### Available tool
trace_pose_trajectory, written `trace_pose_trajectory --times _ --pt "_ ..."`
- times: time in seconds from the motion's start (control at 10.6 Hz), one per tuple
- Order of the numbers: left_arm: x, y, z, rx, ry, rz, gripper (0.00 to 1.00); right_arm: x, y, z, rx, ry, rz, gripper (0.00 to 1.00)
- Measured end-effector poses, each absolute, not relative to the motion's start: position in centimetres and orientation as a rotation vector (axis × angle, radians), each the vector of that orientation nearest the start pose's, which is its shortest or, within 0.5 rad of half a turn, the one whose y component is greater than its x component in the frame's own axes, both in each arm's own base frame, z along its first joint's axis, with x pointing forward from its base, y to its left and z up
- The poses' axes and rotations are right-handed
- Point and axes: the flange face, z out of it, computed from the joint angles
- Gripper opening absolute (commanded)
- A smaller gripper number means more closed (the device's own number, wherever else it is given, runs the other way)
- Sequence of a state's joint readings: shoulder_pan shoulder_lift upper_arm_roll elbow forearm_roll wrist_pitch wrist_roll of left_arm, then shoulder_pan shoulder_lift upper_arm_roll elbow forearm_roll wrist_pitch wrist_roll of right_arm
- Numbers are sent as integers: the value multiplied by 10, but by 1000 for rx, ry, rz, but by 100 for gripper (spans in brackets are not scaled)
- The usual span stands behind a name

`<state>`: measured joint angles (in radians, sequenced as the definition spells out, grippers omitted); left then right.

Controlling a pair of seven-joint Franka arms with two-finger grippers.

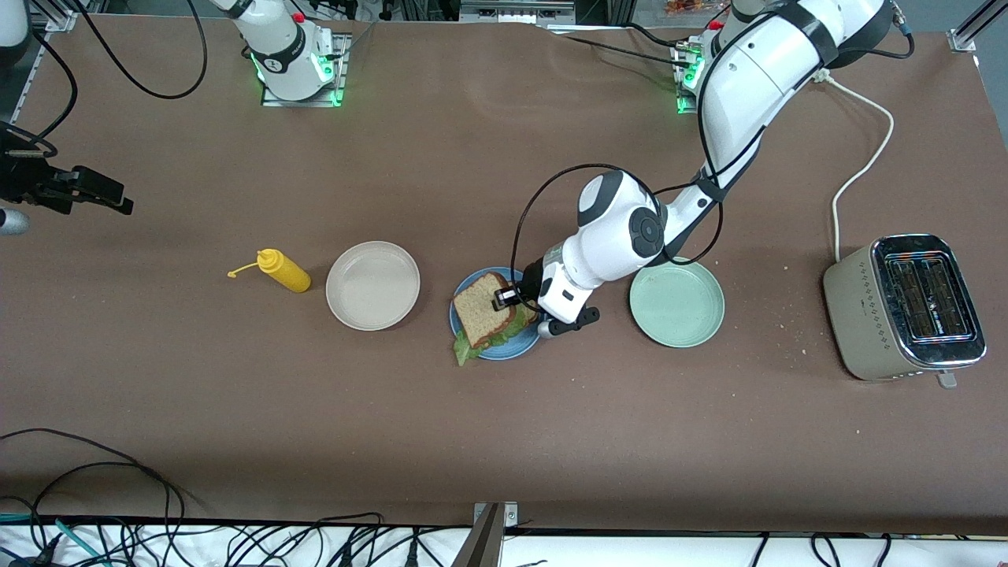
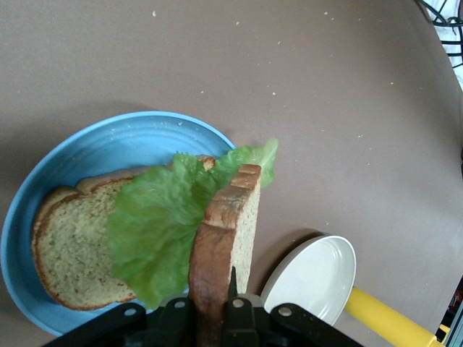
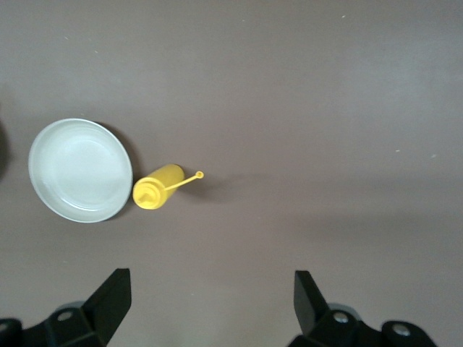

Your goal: Make sandwich in blue plate with both arms

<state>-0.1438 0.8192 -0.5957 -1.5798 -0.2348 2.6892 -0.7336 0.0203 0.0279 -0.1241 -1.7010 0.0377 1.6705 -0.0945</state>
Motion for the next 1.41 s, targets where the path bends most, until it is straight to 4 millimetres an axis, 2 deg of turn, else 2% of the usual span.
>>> trace_pose_trajectory --times 0.09,0.19,0.38,0.94,1.41 --pt "599 -421 251 2438 540 -99 3 563 -46 555 -3132 -15 92 100" --pt "598 -421 246 2442 542 -107 17 564 -38 555 -3145 -41 95 100" --pt "597 -415 236 2458 555 -116 50 564 -37 555 -3148 -46 94 100" --pt "605 -400 229 2467 584 -105 100 564 -41 557 -3148 -34 89 100" --pt "619 -376 222 2491 623 -96 100 564 -50 560 -3149 -7 78 100"
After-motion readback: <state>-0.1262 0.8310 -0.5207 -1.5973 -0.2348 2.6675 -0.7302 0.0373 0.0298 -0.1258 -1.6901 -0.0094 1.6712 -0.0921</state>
